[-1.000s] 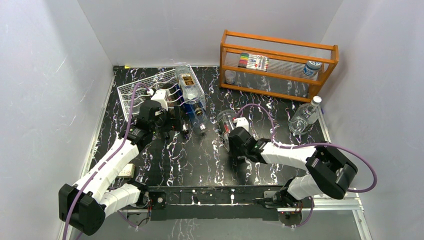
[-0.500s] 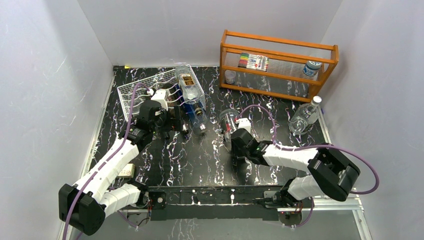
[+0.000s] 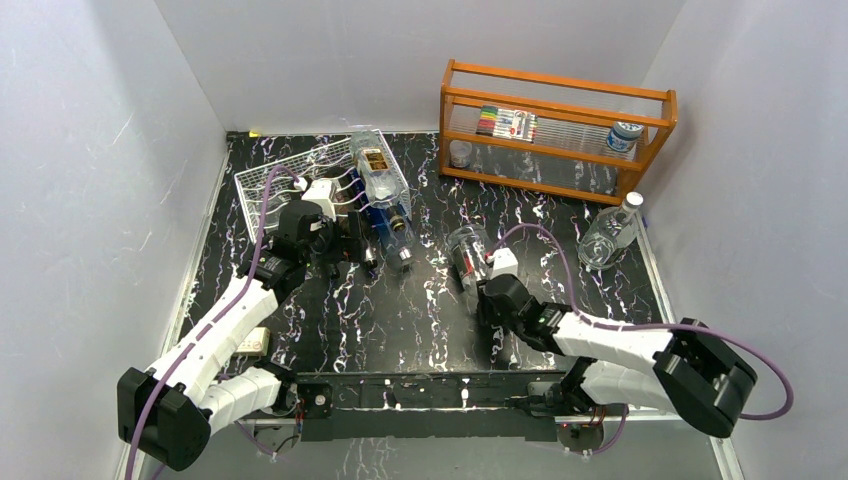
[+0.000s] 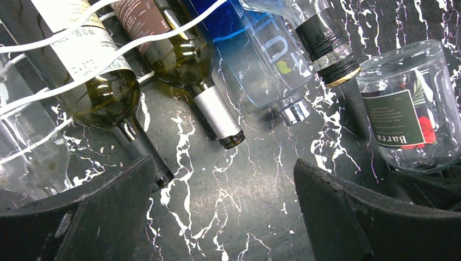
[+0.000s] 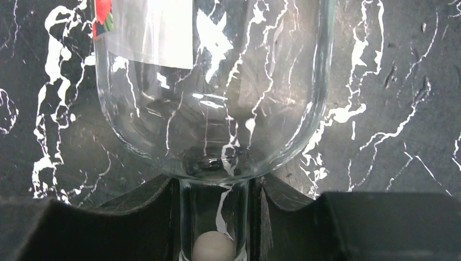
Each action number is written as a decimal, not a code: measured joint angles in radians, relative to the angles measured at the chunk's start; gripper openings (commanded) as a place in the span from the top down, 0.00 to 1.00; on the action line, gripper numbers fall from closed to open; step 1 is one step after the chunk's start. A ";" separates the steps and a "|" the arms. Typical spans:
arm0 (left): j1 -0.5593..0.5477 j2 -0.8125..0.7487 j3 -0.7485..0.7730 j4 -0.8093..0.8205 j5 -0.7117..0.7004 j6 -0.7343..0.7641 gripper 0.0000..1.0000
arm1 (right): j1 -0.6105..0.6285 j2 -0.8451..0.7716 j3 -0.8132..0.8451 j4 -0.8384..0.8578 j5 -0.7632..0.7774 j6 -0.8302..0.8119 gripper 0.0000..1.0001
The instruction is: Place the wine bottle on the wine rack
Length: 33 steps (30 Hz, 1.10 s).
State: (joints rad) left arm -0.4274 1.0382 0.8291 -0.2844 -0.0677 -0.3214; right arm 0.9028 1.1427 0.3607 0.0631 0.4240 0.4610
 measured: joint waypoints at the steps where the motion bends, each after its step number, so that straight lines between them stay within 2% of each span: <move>1: 0.000 0.000 0.000 0.000 0.000 0.000 0.02 | 0.000 -0.021 -0.016 0.006 0.000 -0.007 1.00; 9: 0.000 0.000 0.000 0.000 -0.009 0.000 0.02 | 0.000 -0.193 -0.109 0.046 0.000 -0.059 1.00; 17: 0.000 -0.055 0.000 -0.001 -0.083 -0.010 0.02 | 0.000 -0.328 -0.109 0.054 -0.005 -0.099 1.00; 25: 0.000 -0.187 0.000 -0.004 -0.217 -0.046 0.02 | 0.000 -0.328 0.061 -0.013 -0.019 -0.127 1.00; 33: 0.000 -0.295 0.042 -0.053 -0.313 -0.064 0.02 | -0.002 -0.187 0.306 0.005 -0.106 -0.169 1.00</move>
State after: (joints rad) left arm -0.4274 0.7433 0.8711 -0.3374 -0.3805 -0.3855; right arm 0.9005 0.9554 0.6662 0.0677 0.3176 0.2920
